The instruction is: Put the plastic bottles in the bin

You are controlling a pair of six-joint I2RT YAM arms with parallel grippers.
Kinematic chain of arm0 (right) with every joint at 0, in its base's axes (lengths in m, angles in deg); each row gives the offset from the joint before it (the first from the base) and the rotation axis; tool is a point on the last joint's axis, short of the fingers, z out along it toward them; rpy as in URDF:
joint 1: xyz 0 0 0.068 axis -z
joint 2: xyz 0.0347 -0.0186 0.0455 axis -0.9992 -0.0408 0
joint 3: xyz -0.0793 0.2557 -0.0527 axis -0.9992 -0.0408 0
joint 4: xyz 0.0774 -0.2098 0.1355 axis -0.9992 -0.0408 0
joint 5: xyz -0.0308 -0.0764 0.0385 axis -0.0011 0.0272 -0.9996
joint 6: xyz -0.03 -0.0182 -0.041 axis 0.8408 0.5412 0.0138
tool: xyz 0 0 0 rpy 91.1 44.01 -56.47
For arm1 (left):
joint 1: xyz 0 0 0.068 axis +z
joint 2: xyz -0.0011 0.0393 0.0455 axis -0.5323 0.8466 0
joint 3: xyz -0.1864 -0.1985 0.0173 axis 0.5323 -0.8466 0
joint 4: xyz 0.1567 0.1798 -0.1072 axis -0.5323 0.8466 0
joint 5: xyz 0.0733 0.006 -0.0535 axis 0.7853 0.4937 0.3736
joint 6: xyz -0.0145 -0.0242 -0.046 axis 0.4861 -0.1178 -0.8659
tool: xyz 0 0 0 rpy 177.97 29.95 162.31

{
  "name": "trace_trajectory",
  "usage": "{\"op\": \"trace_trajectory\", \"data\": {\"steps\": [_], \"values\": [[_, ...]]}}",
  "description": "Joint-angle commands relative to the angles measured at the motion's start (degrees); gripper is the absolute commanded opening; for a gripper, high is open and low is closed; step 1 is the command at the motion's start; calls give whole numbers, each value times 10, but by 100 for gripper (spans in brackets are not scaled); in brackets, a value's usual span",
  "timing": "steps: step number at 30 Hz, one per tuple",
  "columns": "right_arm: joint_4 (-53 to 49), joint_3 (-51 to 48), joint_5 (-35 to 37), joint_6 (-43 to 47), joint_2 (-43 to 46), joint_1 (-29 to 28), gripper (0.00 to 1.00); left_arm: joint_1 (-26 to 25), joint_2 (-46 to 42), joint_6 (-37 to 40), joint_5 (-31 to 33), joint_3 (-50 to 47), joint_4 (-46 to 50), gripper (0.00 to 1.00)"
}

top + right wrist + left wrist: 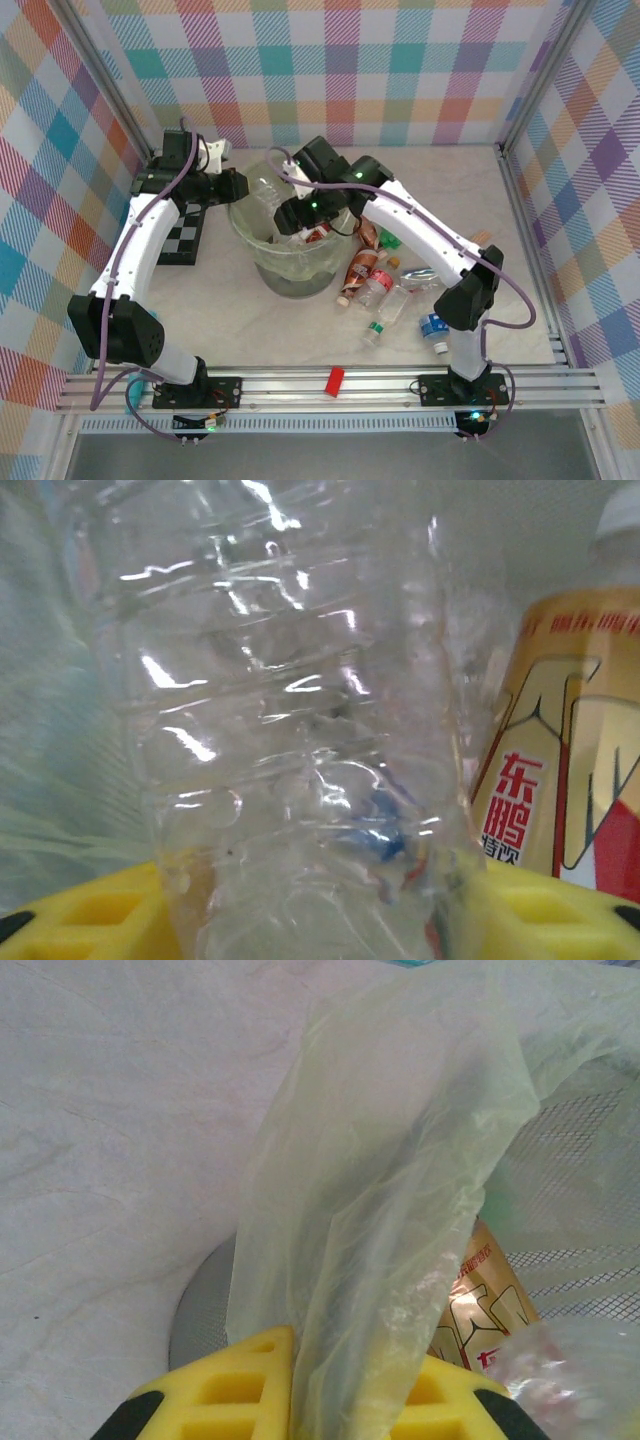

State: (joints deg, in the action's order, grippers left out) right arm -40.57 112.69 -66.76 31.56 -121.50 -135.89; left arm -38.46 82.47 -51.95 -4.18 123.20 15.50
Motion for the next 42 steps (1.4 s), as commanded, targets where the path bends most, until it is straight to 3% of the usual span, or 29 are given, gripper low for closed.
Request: {"op": "trace_trajectory", "data": {"steps": [1,9,19,26,32,42], "values": [[9,-20,15,-2,17,-5,65,-9,5,-15,-25,8,-8,16],[31,-24,40,27,47,-6,85,-9,2,-12,-22,4,-9,16],[42,19,44,43,22,-8,73,-9,0,-12,-23,0,-12,15],[89,-2,96,70,98,2,75,-9,-1,-10,-21,0,-10,15],[46,-40,102,33,149,69,77,-9,-5,-7,-17,-4,-10,15],[-42,-257,152,-58,279,274,93,-9,-5,-6,-15,-8,-9,15]]}}
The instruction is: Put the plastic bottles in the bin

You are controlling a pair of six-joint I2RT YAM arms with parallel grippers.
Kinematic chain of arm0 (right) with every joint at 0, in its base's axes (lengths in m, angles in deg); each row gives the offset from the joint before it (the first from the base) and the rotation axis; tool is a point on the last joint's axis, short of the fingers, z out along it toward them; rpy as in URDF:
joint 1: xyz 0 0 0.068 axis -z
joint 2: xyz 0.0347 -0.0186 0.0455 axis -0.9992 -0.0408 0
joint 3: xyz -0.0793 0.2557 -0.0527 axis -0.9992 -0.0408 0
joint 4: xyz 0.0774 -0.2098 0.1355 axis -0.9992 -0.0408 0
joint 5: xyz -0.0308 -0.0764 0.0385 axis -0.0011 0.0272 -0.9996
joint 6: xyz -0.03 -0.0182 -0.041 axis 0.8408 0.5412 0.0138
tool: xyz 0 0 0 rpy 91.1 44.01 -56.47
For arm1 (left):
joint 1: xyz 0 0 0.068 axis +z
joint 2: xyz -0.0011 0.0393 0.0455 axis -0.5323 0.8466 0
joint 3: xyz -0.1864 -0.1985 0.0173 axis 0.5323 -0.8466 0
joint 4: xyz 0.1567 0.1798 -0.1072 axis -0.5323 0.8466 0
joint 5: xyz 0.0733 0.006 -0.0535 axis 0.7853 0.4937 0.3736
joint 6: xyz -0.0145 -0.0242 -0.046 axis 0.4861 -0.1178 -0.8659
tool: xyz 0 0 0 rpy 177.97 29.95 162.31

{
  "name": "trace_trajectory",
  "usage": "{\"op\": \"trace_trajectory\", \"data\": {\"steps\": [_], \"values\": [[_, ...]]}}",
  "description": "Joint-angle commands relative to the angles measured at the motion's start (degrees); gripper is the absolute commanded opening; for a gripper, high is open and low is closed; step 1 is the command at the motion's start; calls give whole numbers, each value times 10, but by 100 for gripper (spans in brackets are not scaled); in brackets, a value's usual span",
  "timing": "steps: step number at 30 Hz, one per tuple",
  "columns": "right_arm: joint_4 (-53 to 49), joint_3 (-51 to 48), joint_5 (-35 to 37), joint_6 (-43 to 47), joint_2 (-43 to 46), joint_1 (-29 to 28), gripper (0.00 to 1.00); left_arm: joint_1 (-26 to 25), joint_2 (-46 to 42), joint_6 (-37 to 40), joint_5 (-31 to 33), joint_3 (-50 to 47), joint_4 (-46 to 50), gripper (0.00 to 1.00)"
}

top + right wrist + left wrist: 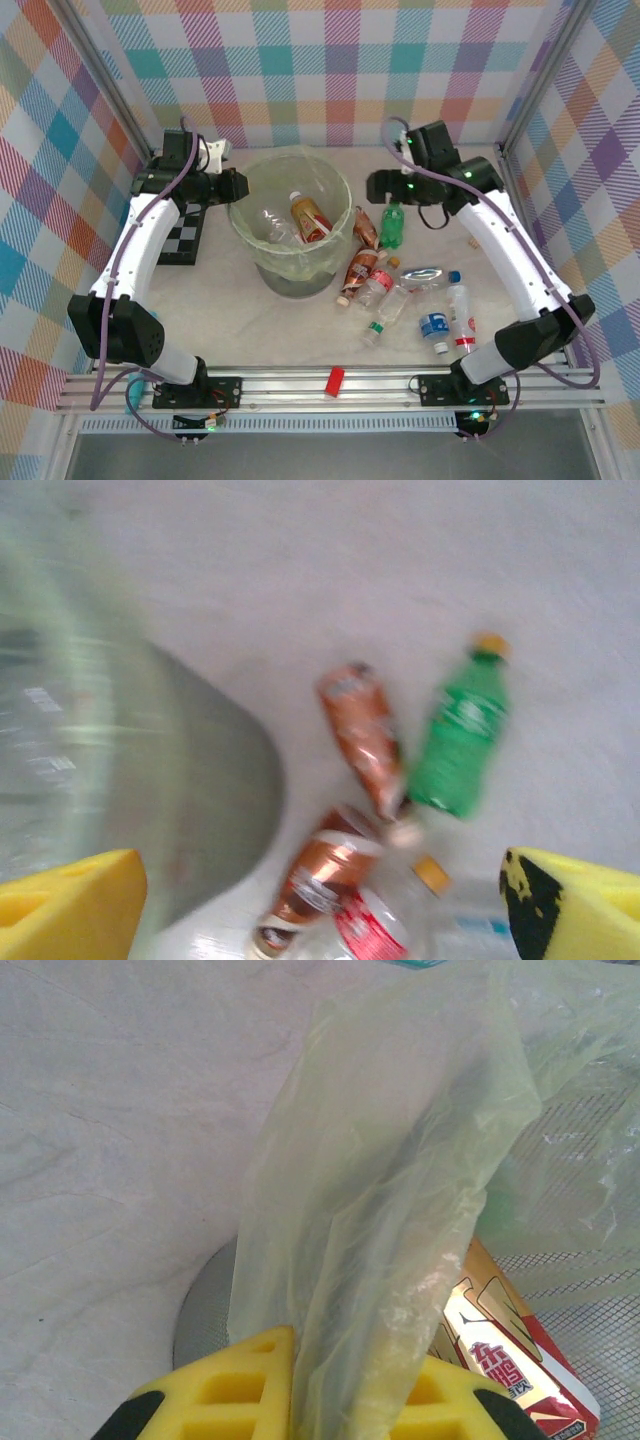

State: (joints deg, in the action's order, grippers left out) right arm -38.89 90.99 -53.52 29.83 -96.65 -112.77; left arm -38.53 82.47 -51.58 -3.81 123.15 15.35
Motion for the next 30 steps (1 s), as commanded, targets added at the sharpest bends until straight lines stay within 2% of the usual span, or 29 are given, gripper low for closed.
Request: {"op": "trace_trajectory", "data": {"steps": [1,4,8,12,19,24,30], "values": [[-66,-70,6,-50,44,73,95,-8,-4,-10,-18,-7,-7,15],[-68,-155,-36,-67,80,158,96,-8,-1,-11,-20,-6,-8,15],[-62,-248,-84,-85,102,235,96,-8,0,-12,-22,-5,-8,15],[-75,-320,-61,-92,105,265,95,-9,1,-10,-18,-7,-7,15],[-64,-416,-98,-114,129,298,97,-7,2,-11,-23,-5,-8,15],[-29,-457,-111,-101,118,351,97,-3,1,-12,-32,-5,-9,15],[-18,-492,-111,-83,93,365,97,1,5,-17,-36,-7,-15,15]]}}
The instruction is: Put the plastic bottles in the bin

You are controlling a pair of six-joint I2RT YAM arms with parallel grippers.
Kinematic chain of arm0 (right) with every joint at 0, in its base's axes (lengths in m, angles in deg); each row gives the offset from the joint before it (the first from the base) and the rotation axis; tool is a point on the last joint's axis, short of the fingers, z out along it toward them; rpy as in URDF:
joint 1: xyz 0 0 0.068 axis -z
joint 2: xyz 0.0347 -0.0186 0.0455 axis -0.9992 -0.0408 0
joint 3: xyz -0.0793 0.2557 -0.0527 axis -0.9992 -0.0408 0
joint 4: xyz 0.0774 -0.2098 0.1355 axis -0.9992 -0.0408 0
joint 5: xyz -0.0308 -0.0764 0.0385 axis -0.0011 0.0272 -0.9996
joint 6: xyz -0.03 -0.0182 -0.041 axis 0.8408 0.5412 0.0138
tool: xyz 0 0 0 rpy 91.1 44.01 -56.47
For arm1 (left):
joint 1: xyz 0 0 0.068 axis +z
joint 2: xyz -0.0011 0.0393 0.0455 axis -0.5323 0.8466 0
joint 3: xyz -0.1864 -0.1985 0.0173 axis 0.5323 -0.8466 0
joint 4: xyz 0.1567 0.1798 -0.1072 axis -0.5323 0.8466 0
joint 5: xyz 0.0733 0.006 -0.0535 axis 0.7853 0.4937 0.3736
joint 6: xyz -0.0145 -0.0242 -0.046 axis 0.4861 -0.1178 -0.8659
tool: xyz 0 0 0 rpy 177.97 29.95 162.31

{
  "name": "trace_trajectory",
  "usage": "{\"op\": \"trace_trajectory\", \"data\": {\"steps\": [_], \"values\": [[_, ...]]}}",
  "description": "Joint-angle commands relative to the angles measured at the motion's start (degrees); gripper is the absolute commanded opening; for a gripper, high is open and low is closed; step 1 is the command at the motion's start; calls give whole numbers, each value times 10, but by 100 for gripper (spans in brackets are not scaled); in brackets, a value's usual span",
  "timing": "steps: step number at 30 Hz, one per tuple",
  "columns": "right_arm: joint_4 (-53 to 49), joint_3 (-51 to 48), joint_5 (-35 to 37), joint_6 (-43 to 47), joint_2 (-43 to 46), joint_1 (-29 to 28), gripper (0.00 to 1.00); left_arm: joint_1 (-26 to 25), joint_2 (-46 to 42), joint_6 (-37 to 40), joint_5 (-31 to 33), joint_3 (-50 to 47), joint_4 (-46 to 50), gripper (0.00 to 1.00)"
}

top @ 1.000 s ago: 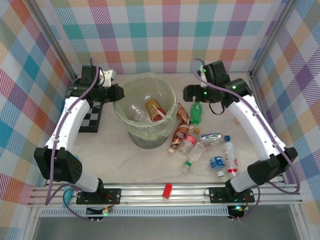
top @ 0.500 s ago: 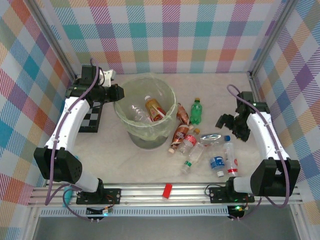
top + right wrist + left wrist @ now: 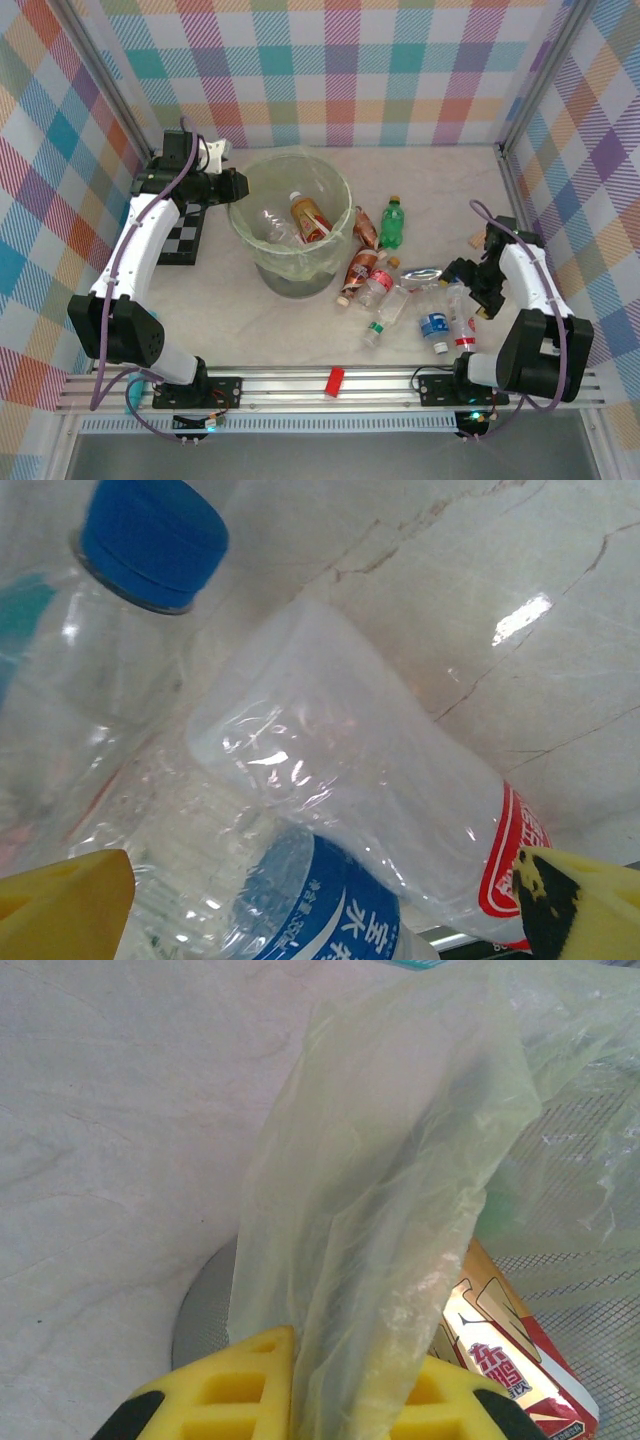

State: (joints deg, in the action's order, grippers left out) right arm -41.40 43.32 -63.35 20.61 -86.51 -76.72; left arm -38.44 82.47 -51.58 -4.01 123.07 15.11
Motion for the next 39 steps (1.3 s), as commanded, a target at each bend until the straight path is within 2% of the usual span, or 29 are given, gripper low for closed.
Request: {"op": "trace_trajectory", "data": {"steps": [1,5,12,17,23,29,32,36,39], "values": [[9,-17,-11,10,-12,6,97,1,6,-18,-35,-6,-13,15],[15,-10,2,24,-42,15,97,3,5,-19,-37,-6,-14,15],[41,-12,-16,21,-99,17,97,8,1,-18,-41,-4,-14,15],[72,-18,5,13,-124,29,95,11,4,-21,-49,-5,-17,15],[100,-19,-12,7,-134,69,86,17,0,-25,-60,-9,-22,15],[117,-18,-48,7,-124,139,79,26,-7,-30,-68,-14,-29,15],[110,-15,-61,10,-110,158,80,28,-8,-30,-68,-15,-30,15],[90,-29,-69,4,-63,158,94,30,-7,-32,-70,-15,-32,15],[88,-49,-83,3,-51,158,98,31,-9,-35,-72,-16,-36,15]]}}
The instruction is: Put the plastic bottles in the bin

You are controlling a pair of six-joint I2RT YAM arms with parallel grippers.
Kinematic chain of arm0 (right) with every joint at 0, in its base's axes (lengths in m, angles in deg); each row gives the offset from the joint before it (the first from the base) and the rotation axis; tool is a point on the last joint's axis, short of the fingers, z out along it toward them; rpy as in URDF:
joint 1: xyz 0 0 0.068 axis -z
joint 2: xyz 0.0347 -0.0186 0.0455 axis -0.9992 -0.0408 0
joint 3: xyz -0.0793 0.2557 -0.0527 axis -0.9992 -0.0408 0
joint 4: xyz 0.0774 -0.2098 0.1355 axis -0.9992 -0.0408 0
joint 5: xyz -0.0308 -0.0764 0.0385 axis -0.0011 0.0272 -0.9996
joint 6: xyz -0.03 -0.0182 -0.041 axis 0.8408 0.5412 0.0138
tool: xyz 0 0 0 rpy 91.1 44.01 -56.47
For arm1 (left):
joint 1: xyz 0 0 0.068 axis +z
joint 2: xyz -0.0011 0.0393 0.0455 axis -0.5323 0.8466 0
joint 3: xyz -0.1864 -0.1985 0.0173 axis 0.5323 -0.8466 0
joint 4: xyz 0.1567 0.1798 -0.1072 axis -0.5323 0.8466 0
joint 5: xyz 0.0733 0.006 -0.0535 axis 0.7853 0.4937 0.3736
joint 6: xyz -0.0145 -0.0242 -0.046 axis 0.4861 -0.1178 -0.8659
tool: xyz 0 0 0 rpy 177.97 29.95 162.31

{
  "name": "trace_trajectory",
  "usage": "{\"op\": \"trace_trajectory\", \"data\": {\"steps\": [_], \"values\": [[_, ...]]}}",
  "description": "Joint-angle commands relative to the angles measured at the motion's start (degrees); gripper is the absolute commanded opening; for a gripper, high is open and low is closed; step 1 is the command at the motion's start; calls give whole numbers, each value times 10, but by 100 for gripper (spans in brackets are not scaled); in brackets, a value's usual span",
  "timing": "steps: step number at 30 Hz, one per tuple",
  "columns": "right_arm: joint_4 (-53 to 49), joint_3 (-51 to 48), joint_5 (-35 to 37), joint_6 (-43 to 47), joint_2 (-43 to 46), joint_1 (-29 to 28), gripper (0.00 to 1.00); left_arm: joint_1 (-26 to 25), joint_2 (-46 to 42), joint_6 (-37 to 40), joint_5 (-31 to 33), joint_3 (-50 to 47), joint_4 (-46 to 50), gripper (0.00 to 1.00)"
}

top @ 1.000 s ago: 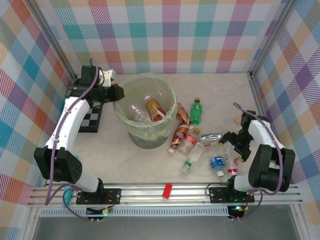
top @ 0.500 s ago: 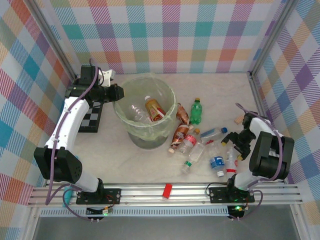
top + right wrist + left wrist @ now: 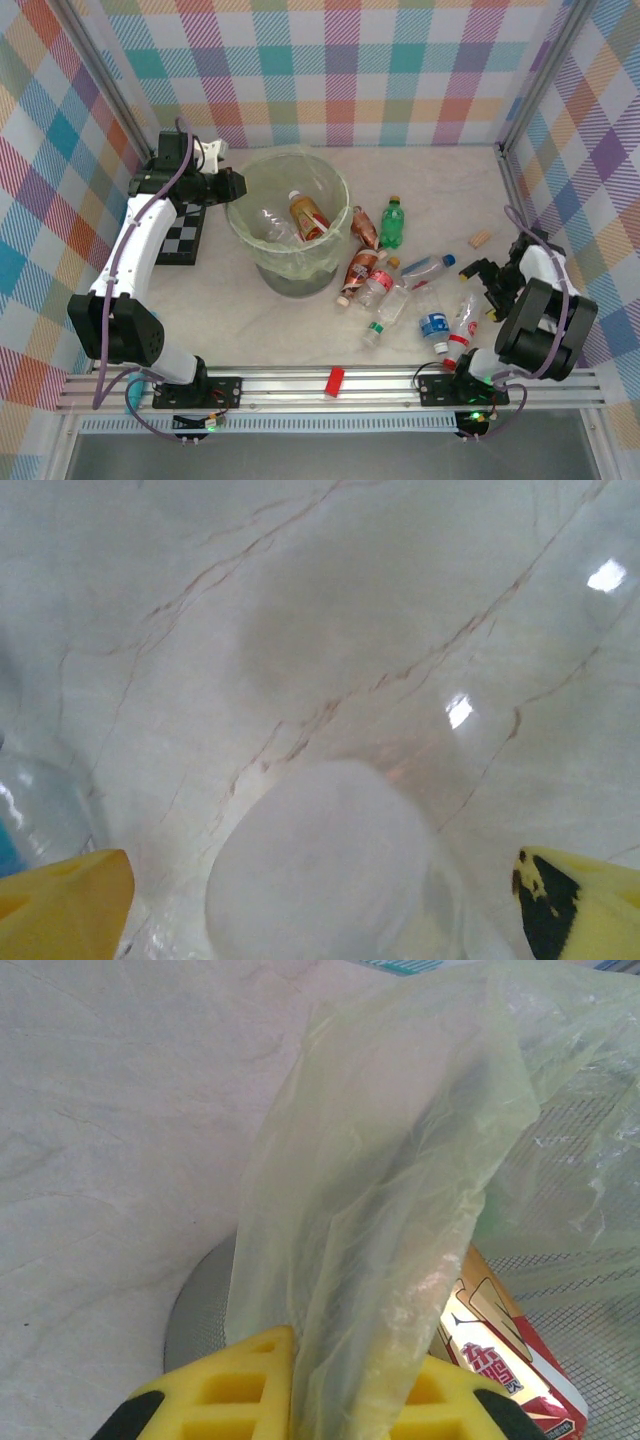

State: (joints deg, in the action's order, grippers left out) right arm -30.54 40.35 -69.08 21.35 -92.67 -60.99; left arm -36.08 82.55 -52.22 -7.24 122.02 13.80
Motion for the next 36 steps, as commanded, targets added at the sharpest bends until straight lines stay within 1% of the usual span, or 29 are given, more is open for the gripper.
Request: {"op": "trace_trajectory", "data": {"steps": [1,4,7,15,20,24,30,32,36], "values": [[-16,-26,-31,-6,10,0,98,7,-10,-30,-40,-5,-22,15],[-1,-41,-55,-14,-3,0,98,8,-10,-29,-38,-5,-22,15],[10,-51,-63,-16,-22,-7,97,8,-10,-28,-37,-6,-21,15],[53,-71,-54,-31,-41,-11,82,9,-7,-27,-36,-6,-20,15],[52,-27,-35,-27,-45,-9,74,10,-7,-27,-35,-5,-19,15],[40,19,-30,-17,-56,-7,63,10,-9,-26,-32,-7,-18,15],[19,65,-30,-8,-49,10,57,11,-9,-24,-30,-5,-15,15],[22,67,-33,-12,-40,11,56,11,-8,-23,-31,-4,-15,15],[37,63,-24,-25,-6,14,50,12,-10,-24,-31,-5,-15,15]]}}
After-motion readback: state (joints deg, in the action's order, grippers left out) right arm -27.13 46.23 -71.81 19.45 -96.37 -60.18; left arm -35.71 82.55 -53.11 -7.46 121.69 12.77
